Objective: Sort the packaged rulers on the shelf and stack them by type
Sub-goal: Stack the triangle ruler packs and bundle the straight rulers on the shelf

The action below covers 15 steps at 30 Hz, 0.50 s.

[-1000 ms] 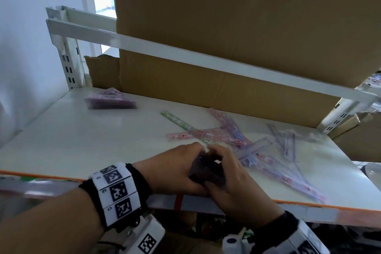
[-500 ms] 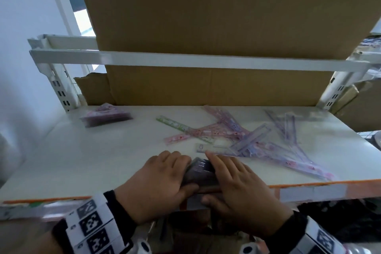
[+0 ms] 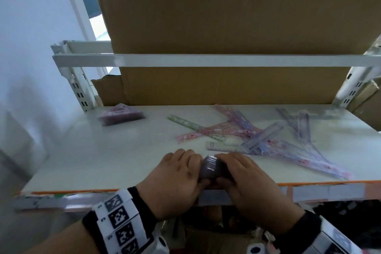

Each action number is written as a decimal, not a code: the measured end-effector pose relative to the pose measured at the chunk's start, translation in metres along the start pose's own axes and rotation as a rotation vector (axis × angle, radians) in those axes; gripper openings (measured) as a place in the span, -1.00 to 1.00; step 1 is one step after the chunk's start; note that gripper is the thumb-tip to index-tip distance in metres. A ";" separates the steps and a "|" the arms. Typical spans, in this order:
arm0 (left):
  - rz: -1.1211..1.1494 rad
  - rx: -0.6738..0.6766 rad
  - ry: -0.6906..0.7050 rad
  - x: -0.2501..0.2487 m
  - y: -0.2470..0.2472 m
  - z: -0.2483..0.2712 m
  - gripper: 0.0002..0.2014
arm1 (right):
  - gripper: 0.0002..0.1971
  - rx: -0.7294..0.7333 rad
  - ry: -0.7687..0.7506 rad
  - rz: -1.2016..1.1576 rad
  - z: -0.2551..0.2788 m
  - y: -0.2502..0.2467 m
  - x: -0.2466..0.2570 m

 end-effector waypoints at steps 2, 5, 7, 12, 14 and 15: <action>-0.013 -0.010 -0.008 0.004 -0.002 0.006 -0.57 | -0.53 0.006 0.011 0.002 0.000 -0.001 0.002; -0.039 0.004 0.000 0.012 -0.005 0.015 -0.56 | -0.58 0.033 0.016 -0.007 -0.002 -0.003 0.011; -0.057 0.004 -0.001 0.019 -0.009 0.019 -0.55 | -0.59 0.031 0.019 0.004 -0.007 -0.005 0.019; -0.055 0.062 -0.052 0.041 -0.015 0.032 -0.45 | -0.59 0.047 0.013 0.074 -0.023 0.005 0.048; -0.017 0.138 -0.091 0.047 -0.012 0.040 -0.35 | -0.57 0.099 0.008 0.098 -0.025 0.013 0.057; -0.008 0.155 -0.093 0.050 -0.008 0.043 -0.33 | -0.56 0.114 0.012 0.104 -0.026 0.014 0.060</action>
Point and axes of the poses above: each hand's wrist, its own z-axis away from the middle knuckle, its own y-axis out of the palm, x = y × z, the point moved 1 cm from there along -z, towards the middle knuckle, and after that the axes turned 13 degrees about y, right-handed, at the moved point
